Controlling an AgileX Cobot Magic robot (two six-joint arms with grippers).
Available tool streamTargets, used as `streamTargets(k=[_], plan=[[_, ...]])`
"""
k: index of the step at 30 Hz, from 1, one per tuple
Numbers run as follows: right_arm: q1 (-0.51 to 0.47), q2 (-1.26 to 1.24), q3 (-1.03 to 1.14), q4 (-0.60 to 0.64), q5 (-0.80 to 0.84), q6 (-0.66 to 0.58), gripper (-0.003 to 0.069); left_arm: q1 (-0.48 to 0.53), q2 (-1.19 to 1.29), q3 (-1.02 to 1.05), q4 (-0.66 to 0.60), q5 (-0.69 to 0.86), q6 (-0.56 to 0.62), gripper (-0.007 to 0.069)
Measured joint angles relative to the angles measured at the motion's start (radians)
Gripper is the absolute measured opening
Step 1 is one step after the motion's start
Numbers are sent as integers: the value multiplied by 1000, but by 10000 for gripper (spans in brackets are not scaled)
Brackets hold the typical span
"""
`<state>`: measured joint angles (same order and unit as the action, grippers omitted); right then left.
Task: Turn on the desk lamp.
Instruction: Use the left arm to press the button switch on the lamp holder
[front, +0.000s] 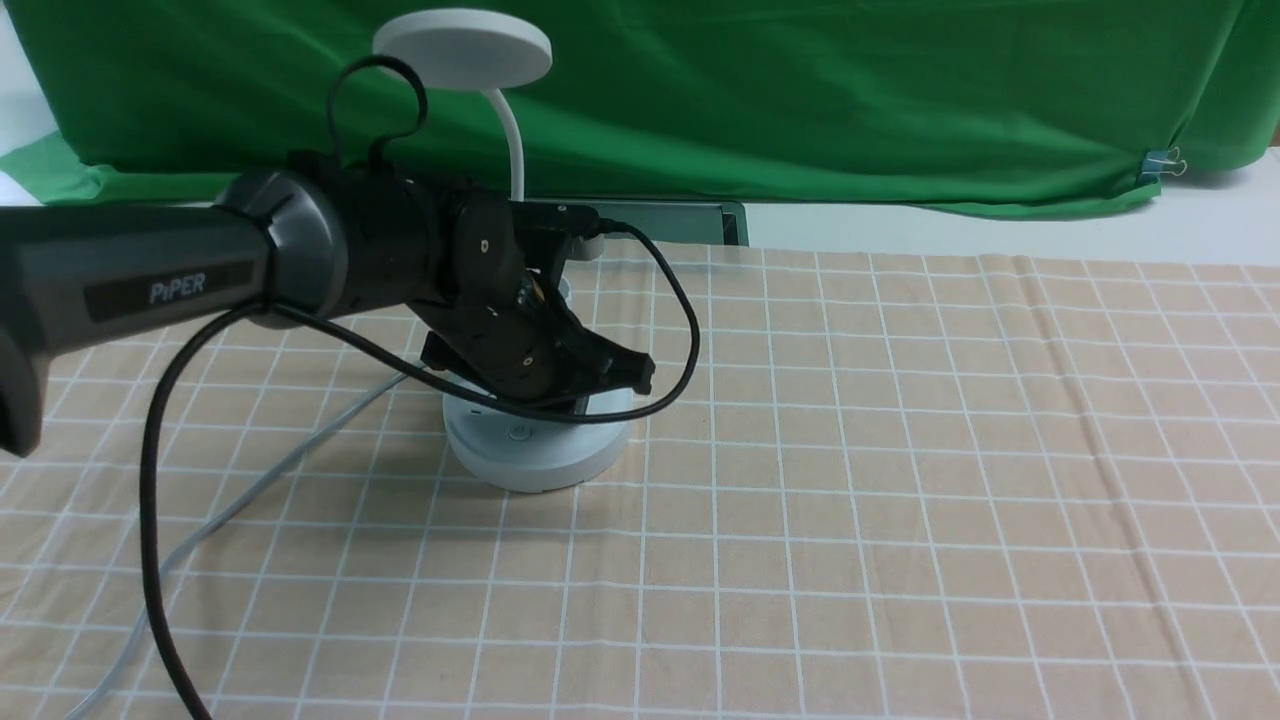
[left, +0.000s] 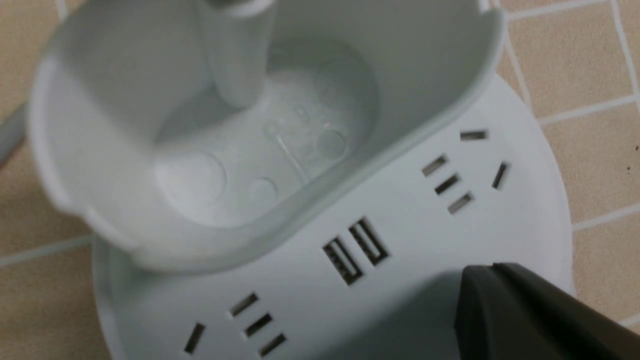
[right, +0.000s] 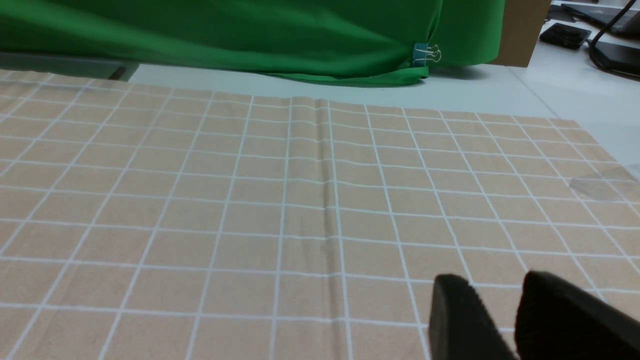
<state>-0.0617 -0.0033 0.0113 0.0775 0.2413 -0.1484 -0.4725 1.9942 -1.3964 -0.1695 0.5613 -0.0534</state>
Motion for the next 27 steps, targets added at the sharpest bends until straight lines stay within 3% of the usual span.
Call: streamTargets(k=[27], plan=[[0,0,0,0,0,0,241,0,22,-18,33,27,-7,1]])
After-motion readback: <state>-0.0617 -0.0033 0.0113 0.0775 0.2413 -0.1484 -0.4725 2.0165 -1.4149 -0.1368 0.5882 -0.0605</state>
